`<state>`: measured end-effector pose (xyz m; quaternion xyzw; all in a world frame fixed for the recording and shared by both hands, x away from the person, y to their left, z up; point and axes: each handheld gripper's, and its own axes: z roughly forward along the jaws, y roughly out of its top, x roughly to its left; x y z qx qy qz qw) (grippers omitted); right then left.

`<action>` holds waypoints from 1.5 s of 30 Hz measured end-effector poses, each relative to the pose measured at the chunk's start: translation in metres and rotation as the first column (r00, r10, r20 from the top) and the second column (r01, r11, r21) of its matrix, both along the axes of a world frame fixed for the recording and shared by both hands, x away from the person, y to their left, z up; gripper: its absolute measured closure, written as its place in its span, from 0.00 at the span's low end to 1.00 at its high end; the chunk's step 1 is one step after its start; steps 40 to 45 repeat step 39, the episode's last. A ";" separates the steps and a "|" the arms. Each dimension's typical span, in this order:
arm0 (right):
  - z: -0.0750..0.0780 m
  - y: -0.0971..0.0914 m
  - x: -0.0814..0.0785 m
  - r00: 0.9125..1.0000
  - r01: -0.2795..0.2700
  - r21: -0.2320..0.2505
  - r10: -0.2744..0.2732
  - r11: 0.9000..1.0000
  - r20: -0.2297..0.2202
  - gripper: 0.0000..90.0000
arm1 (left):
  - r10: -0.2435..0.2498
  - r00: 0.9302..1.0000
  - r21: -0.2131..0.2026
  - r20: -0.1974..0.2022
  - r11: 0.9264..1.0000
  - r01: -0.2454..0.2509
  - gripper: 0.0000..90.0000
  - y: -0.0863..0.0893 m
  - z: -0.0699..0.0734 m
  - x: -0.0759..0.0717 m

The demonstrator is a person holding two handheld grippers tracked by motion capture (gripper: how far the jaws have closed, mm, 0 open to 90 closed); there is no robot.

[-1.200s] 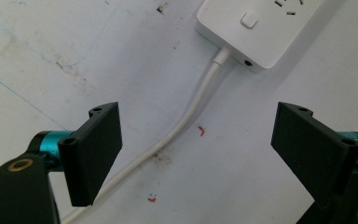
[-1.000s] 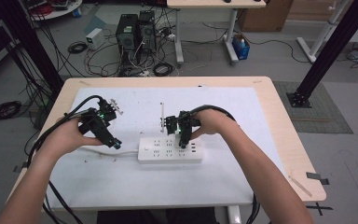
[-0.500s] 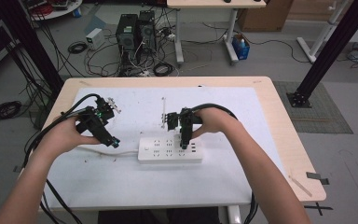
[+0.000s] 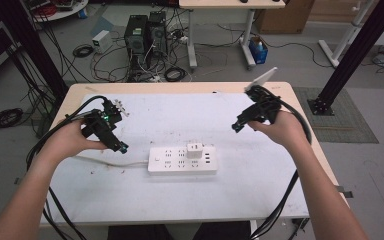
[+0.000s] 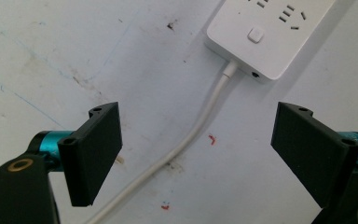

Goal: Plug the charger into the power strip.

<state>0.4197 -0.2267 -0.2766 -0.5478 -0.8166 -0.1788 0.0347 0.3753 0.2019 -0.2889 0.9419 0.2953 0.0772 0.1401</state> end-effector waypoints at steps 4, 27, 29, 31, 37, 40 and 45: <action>0.000 -0.026 -0.008 0.995 0.097 0.014 -0.097 0.995 -0.027 0.23 | -0.013 1.000 0.010 -0.007 1.000 0.013 0.18 -0.006 0.001 0.006; 0.017 -0.036 -0.017 0.986 0.157 -0.038 -0.159 0.987 -0.050 0.23 | -0.021 1.000 0.021 -0.006 1.000 0.021 0.18 -0.018 0.003 0.012; 0.016 -0.036 -0.017 0.987 0.152 -0.046 -0.154 0.987 -0.045 0.23 | -0.026 1.000 0.025 -0.008 0.999 0.026 0.18 -0.018 0.003 0.012; 0.016 -0.036 -0.017 0.987 0.154 -0.048 -0.156 0.987 -0.046 0.23 | -0.025 1.000 0.027 -0.008 0.999 0.026 0.18 -0.018 0.003 0.012; 0.014 -0.034 -0.017 0.988 0.145 -0.046 -0.147 0.988 -0.043 0.23 | -0.022 1.000 0.025 -0.005 0.999 0.022 0.18 -0.017 0.004 0.011; 0.015 -0.034 -0.018 0.989 0.139 -0.038 -0.141 0.990 -0.040 0.23 | -0.026 1.000 0.025 -0.003 0.999 0.026 0.18 -0.016 0.003 0.011; 0.015 -0.034 -0.018 0.989 0.139 -0.038 -0.141 0.990 -0.040 0.23 | -0.026 1.000 0.025 -0.003 0.999 0.026 0.18 -0.016 0.003 0.011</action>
